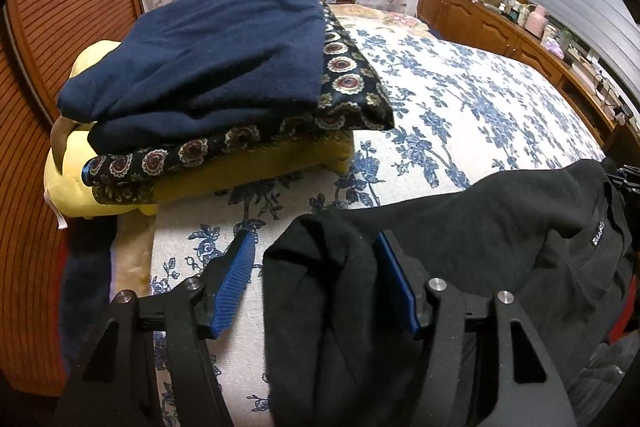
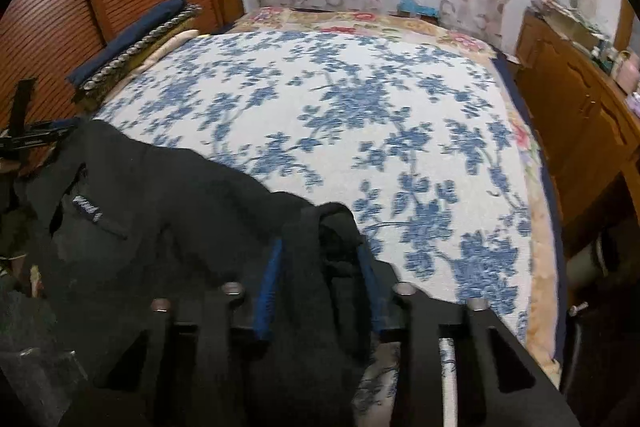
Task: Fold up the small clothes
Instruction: 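Grasp the black shirt's hem edge with both tools side by side, then lift the black shirt by its hem with both tools, raising it high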
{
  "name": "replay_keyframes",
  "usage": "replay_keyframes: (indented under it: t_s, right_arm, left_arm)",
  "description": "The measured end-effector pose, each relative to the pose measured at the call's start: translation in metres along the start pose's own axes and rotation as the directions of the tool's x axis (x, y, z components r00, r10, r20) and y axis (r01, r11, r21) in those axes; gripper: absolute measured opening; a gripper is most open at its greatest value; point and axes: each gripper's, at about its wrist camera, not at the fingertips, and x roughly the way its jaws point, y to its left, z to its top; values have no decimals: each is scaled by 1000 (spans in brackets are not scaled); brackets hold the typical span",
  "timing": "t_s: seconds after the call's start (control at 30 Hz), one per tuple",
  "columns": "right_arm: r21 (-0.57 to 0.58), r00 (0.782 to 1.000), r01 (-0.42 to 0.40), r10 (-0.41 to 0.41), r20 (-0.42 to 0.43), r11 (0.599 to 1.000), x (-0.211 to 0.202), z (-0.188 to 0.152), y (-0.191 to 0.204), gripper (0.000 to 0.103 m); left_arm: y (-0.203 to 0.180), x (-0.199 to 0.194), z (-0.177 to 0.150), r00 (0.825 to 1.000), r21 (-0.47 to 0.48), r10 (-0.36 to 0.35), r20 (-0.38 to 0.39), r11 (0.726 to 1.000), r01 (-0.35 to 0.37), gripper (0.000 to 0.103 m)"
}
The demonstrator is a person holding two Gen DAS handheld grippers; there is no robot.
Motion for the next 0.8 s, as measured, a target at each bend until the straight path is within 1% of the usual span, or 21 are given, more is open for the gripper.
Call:
replay_keyframes:
  t_s: [0.03, 0.1, 0.13, 0.2, 0.27, 0.3, 0.43, 0.53, 0.6, 0.67, 0.7, 0.8]
  right_arm:
    - [-5, 1000, -6, 6, 0, 1000, 0, -1, 1, 23]
    - [-9, 999, -32, 32, 1, 999, -2, -2, 4, 19]
    - [-8, 999, -38, 38, 3, 999, -3, -3, 5, 18]
    - [-6, 998, -54, 54, 21, 999, -9, -5, 7, 16]
    - [-10, 997, -63, 63, 52, 998, -20, -7, 11, 16]
    - [-15, 995, -62, 63, 74, 998, -28, -7, 14, 15]
    - [-34, 984, -59, 64, 169, 998, -71, -10, 23, 15]
    - [-45, 977, -45, 53, 207, 998, -94, -12, 26, 15]
    - [-47, 974, -43, 52, 222, 998, -103, -14, 27, 15]
    - [-44, 970, -34, 44, 240, 998, -112, -16, 27, 15]
    - [-41, 968, -35, 44, 247, 999, -115, -16, 26, 15]
    - [-28, 960, -44, 50, 275, 999, -126, -20, 27, 15]
  left_arm:
    - [0, 0, -1, 1000, 6, -10, 3, 1000, 10, 57]
    - [-3, -2, -1, 999, 21, -32, 4, 999, 32, 43]
    - [-5, -3, -2, 999, 31, -51, 2, 998, 50, 39]
    - [-8, -6, -3, 997, 43, -81, -3, 996, 81, 20]
    - [-12, -13, -3, 996, 54, -92, 3, 994, 92, 17]
    - [-14, -19, -3, 995, 60, -94, 18, 994, 92, 17]
    - [-22, -60, -1, 989, 85, -100, 112, 992, 90, 17]
    - [-26, -77, 1, 986, 108, -84, 143, 992, 69, 15]
    - [-27, -82, 2, 985, 118, -94, 145, 990, 77, 13]
    - [-28, -89, 1, 981, 108, -96, 169, 991, 78, 12]
    - [-26, -94, 0, 977, 98, -99, 187, 992, 81, 12]
    - [-27, -120, 3, 956, 81, -122, 268, 991, 104, 11]
